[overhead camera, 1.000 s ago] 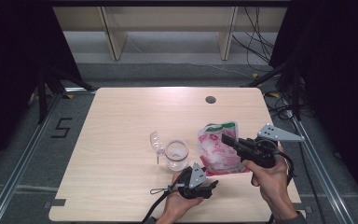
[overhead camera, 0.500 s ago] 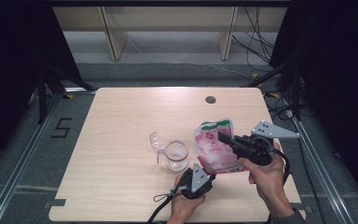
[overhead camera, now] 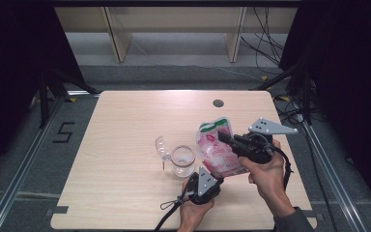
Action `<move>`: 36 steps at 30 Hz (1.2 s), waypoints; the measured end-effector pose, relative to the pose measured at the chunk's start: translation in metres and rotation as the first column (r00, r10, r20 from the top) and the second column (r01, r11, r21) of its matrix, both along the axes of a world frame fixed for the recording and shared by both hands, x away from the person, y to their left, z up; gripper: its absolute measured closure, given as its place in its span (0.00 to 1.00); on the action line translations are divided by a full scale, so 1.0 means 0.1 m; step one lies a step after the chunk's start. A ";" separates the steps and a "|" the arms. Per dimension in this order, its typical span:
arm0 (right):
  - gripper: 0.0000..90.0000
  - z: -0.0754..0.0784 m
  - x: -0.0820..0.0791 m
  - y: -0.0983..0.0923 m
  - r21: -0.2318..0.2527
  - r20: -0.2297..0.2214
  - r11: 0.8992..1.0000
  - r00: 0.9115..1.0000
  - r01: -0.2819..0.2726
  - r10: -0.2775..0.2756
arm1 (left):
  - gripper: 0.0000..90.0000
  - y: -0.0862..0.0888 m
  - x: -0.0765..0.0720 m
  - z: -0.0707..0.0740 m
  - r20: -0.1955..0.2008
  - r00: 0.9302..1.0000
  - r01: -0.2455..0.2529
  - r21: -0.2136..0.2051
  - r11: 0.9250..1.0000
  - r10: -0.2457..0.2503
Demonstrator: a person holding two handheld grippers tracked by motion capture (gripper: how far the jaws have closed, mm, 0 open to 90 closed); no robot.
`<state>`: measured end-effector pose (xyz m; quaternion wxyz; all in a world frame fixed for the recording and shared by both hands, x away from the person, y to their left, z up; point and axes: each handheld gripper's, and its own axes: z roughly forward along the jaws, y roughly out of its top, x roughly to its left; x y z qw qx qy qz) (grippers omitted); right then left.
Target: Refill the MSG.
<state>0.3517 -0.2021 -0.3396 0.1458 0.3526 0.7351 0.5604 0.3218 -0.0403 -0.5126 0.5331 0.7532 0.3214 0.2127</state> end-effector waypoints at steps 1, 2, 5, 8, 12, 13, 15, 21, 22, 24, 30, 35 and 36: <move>1.00 0.01 0.02 0.02 -0.012 0.005 1.000 1.000 -0.005 0.005 | 0.80 -0.01 -0.01 0.01 -0.006 1.000 -0.018 0.002 1.000 0.018; 1.00 0.02 0.05 0.04 -0.016 0.013 1.000 1.000 -0.007 0.007 | 0.80 -0.02 0.01 0.01 -0.005 1.000 -0.011 -0.006 1.000 0.011; 1.00 0.04 0.08 0.13 -0.028 0.008 1.000 1.000 -0.014 0.014 | 0.80 -0.04 0.04 0.02 -0.004 1.000 -0.022 -0.022 1.000 0.022; 1.00 0.06 0.11 0.20 -0.035 -0.002 0.999 1.000 -0.017 0.017 | 0.80 -0.08 0.07 0.01 -0.001 1.000 -0.026 -0.061 0.998 0.026; 1.00 0.09 0.19 0.25 -0.070 0.000 0.997 1.000 -0.015 0.015 | 0.80 -0.13 0.10 0.00 0.002 0.999 -0.048 -0.106 0.993 0.048; 1.00 0.09 0.21 0.28 -0.067 -0.002 0.998 1.000 -0.012 0.012 | 0.80 -0.14 0.11 0.00 -0.004 0.999 -0.047 -0.114 0.992 0.047; 1.00 0.10 0.25 0.31 -0.085 -0.013 0.996 1.000 -0.018 0.017 | 0.80 -0.15 0.13 -0.01 -0.003 0.999 -0.040 -0.135 0.990 0.040; 1.00 0.11 0.33 0.45 -0.121 -0.007 0.992 1.000 -0.020 0.019 | 0.81 -0.14 0.16 -0.03 0.016 0.999 -0.028 -0.156 0.987 0.031; 1.00 0.10 0.33 0.47 -0.125 -0.007 0.992 1.000 -0.019 0.018 | 0.81 -0.14 0.15 -0.02 0.014 1.000 -0.022 -0.155 0.988 0.025; 1.00 0.10 0.37 0.50 -0.145 -0.014 0.989 1.000 -0.028 0.027 | 0.81 -0.14 0.15 -0.03 0.020 1.000 -0.015 -0.153 0.988 0.018; 1.00 0.07 0.39 0.60 -0.159 -0.027 0.987 0.999 -0.029 0.025 | 0.81 -0.12 0.19 -0.04 0.011 1.000 0.000 -0.168 0.986 0.002; 1.00 0.07 0.42 0.65 -0.185 -0.045 0.982 0.999 -0.035 0.027 | 0.81 -0.11 0.21 -0.05 0.007 1.000 0.003 -0.176 0.984 -0.002; 1.00 0.07 0.44 0.64 -0.195 -0.034 0.980 0.999 -0.041 0.035 | 0.81 -0.10 0.21 -0.05 0.006 1.000 0.007 -0.174 0.985 -0.006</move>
